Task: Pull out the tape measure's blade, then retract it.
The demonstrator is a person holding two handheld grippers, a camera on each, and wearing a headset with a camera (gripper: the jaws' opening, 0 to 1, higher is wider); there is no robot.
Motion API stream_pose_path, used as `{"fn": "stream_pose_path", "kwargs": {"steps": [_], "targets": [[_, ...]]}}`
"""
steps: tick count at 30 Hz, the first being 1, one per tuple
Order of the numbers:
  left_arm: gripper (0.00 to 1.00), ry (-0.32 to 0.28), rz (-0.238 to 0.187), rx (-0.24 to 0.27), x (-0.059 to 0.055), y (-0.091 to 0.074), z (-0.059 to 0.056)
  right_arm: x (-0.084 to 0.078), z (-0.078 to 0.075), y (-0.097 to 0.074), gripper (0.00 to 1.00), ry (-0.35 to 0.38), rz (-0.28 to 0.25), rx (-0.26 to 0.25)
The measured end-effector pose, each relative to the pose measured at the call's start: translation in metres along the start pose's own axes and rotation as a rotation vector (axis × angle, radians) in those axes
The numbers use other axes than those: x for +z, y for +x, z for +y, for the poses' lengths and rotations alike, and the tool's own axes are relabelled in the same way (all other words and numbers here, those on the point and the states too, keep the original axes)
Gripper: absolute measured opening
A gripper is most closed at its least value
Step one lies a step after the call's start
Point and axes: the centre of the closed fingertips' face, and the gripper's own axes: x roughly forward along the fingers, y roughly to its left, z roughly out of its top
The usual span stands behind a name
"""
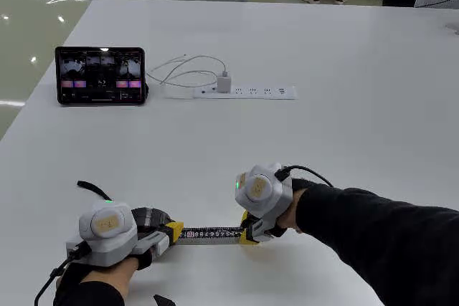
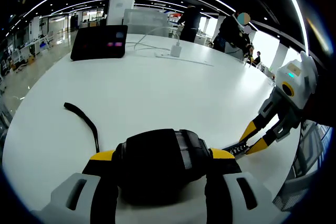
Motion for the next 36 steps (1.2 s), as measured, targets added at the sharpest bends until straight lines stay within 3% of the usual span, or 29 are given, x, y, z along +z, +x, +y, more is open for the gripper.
{"fn": "stream_pose_path", "kwargs": {"steps": [36], "targets": [[0.63, -0.003, 0.002, -0.005, 0.000, 0.000, 0.000, 0.015, 0.001, 0.007, 0.10, 0.002, -0.014, 0.000]]}}
